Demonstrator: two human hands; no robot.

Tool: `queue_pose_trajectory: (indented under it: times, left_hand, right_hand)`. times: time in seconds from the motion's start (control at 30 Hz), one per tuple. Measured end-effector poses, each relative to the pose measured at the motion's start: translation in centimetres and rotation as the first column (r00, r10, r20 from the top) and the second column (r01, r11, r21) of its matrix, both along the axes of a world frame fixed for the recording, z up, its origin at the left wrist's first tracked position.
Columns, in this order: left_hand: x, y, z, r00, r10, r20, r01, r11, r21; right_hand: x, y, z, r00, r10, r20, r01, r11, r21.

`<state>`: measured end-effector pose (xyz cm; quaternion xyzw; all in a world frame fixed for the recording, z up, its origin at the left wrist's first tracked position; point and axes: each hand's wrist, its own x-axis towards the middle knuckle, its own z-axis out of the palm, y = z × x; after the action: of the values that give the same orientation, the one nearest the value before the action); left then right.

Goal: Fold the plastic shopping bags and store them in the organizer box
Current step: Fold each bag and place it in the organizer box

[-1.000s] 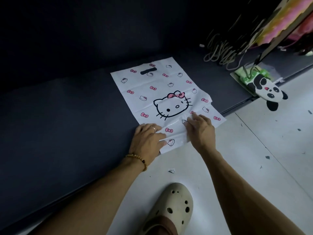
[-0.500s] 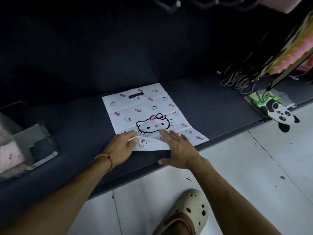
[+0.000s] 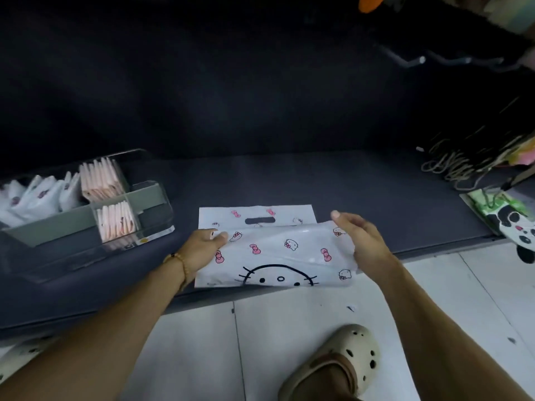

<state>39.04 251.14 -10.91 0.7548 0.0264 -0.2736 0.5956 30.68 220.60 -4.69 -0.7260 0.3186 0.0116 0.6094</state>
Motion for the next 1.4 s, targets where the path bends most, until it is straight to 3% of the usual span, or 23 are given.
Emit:
queue_pose_trajectory:
  times: [0.1,0.2,0.3,0.43,0.5,0.57,0.67,0.73,0.83,0.9,0.93,1.0,1.07,1.13,1.17,1.33,1.4]
  left_hand:
    - [0.6,-0.2,-0.7,0.984,0.163,-0.068,-0.157,0.983,0.095]
    - [1.1,0.0,-1.6,0.978,0.21,-0.022,-0.203,0.964,0.172]
    - [0.8,0.7,-2.3,0.976,0.184,0.114,-0.213,0.907,0.364]
    - [-0.8,1.3,-1.7,0.929,0.224,0.295,-0.357,0.75,0.557]
    - [-2.2,1.8,-1.2,0.85,0.119,0.513,-0.446,0.68,0.582]
    - [-3.7,2.5,-1.4,0.736,-0.138,0.663,-0.417,0.679,0.604]
    - [-5.9,3.2,-2.6,0.627,-0.598,0.499,-0.018,0.629,0.777]
    - [-6.9,3.6,-3.7,0.604,-0.697,0.386,0.14,0.57,0.81]
    - [-7.4,4.0,-4.7,0.593,-0.751,0.289,0.216,0.494,0.842]
    - [-7.4,4.2,-4.9,0.563,-0.802,0.199,0.256,0.398,0.881]
    - [-7.4,4.3,-4.9,0.549,-0.818,0.174,0.251,0.36,0.899]
    - [-7.5,4.2,-4.8,0.54,-0.824,0.171,0.216,0.331,0.919]
    - [-7.6,4.1,-4.6,0.538,-0.823,0.185,0.21,0.343,0.916]
    - [-7.5,4.2,-4.6,0.542,-0.813,0.211,0.217,0.378,0.9]
    - [-7.4,4.3,-4.5,0.54,-0.811,0.224,0.218,0.392,0.894]
    - [-6.2,5.3,-3.8,0.523,-0.812,0.26,0.271,0.447,0.852]
    - [-5.3,5.5,-3.2,0.585,-0.759,0.286,0.306,0.533,0.789]
  right_hand:
    - [0.3,1.1,-2.3,0.975,-0.129,-0.183,0.141,0.988,0.056]
    - [1.0,1.8,-5.1,0.947,-0.153,-0.282,0.154,0.988,-0.02]
    - [1.7,2.1,-6.9,0.953,-0.066,-0.296,0.013,0.984,-0.177]
    - [2.3,3.0,-7.8,0.929,0.103,-0.356,-0.236,0.905,-0.354]
    - [2.5,3.3,-8.3,0.923,0.117,-0.366,-0.279,0.859,-0.429]
    - [2.7,3.5,-8.7,0.912,0.136,-0.386,-0.326,0.813,-0.483]
    - [3.0,3.8,-8.9,0.912,0.139,-0.386,-0.345,0.77,-0.537]
    - [3.1,4.0,-9.0,0.909,0.137,-0.393,-0.356,0.745,-0.565]
    - [2.8,4.7,-8.6,0.913,0.081,-0.399,-0.337,0.699,-0.631]
    - [2.1,5.9,-8.3,0.944,0.105,-0.314,-0.324,0.488,-0.81]
    - [1.5,6.9,-8.3,0.948,0.209,-0.238,-0.301,0.364,-0.881]
    - [0.1,10.0,-8.4,0.848,0.517,-0.114,-0.291,0.274,-0.917]
    - [-1.2,13.5,-9.1,0.631,0.747,-0.21,-0.513,0.198,-0.835]
    - [-2.0,15.9,-10.0,0.444,0.815,-0.372,-0.685,0.041,-0.727]
    - [-2.1,16.3,-10.4,0.408,0.809,-0.422,-0.712,-0.007,-0.702]
    - [-1.7,12.1,-9.8,0.401,0.741,-0.539,-0.72,-0.109,-0.686]
    - [-1.2,9.4,-8.8,0.397,0.729,-0.558,-0.769,-0.068,-0.635]
